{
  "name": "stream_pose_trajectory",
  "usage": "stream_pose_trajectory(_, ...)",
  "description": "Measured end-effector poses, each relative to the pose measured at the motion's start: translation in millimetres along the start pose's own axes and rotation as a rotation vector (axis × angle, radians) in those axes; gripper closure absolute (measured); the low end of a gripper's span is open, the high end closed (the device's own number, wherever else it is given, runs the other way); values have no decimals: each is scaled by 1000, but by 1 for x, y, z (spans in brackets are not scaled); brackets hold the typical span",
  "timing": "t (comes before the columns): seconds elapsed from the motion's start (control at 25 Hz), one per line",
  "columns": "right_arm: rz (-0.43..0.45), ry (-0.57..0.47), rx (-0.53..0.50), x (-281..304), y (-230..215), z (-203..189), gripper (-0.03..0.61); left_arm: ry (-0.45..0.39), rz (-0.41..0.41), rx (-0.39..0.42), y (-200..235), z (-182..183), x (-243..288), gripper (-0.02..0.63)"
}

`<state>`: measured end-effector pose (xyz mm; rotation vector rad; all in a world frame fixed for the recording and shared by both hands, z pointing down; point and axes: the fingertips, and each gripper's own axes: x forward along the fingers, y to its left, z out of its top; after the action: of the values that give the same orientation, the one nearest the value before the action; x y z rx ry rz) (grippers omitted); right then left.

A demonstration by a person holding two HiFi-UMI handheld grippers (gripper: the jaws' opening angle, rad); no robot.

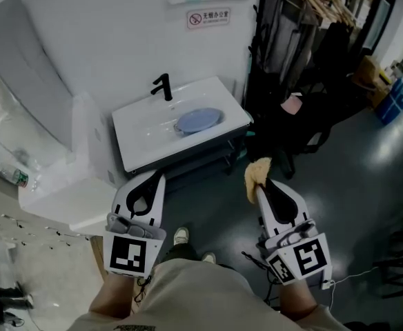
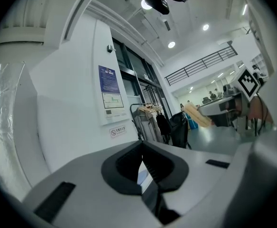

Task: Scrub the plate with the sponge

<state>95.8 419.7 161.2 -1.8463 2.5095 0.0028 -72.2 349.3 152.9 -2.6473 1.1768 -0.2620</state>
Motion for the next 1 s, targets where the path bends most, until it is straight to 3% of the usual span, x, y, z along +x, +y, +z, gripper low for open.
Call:
stream_pose_trajectory(0.52, 9, 59, -21, 57, -30, -36, 518, 3, 19, -33, 35, -30, 59, 607)
stream_pose_trajectory(0.72, 5, 95, -29, 104, -52, -46, 519, 4, -17, -55, 55, -42, 104, 607)
stream_pose_trajectory(1.0, 17, 157, -21, 195, -76, -60, 520, 43, -8, -64, 120, -67, 171, 607)
